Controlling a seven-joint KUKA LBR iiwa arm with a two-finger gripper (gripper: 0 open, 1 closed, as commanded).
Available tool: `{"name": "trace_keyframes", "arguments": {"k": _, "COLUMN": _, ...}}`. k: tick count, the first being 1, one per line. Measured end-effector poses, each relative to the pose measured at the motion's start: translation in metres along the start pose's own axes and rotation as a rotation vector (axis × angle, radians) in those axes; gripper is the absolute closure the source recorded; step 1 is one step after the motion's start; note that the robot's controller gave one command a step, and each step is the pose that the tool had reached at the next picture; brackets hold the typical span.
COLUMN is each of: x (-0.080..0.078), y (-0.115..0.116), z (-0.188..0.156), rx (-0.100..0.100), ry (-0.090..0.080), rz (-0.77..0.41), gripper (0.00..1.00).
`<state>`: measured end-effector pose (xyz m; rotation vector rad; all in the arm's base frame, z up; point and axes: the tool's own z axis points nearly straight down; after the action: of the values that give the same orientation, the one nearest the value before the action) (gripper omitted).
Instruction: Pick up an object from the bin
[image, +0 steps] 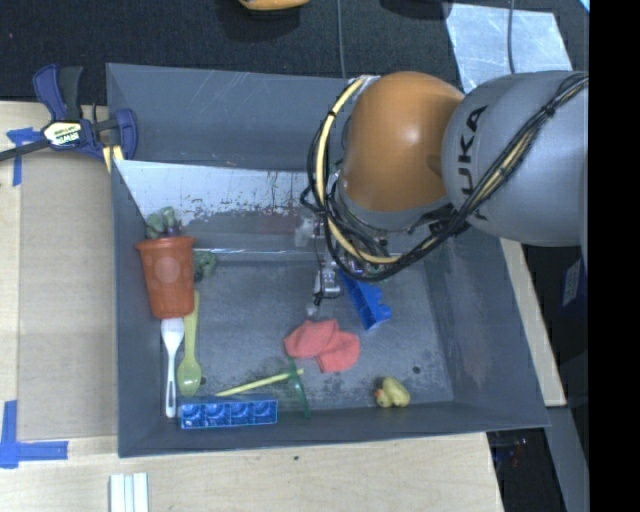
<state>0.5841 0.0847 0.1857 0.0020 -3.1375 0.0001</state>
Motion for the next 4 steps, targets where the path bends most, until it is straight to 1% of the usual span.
{"name": "trace_keyframes", "arguments": {"k": 1, "x": -0.002, "y": 0.000, "z": -0.004, "rx": -0.001, "ry": -0.008, "rz": 0.001, "gripper": 0.00}}
{"name": "trace_keyframes", "arguments": {"k": 2, "x": 0.010, "y": -0.022, "z": 0.041, "rx": 0.000, "ry": -0.011, "rz": -0.128, "gripper": 0.00}}
{"name": "trace_keyframes", "arguments": {"k": 3, "x": 0.034, "y": -0.034, "z": 0.079, "rx": 0.001, "ry": -0.018, "rz": -0.397, "gripper": 0.00}}
{"name": "trace_keyframes", "arguments": {"k": 4, "x": 0.080, "y": -0.066, "z": 0.105, "rx": 0.002, "ry": -0.011, "rz": -0.246, "gripper": 0.00}}
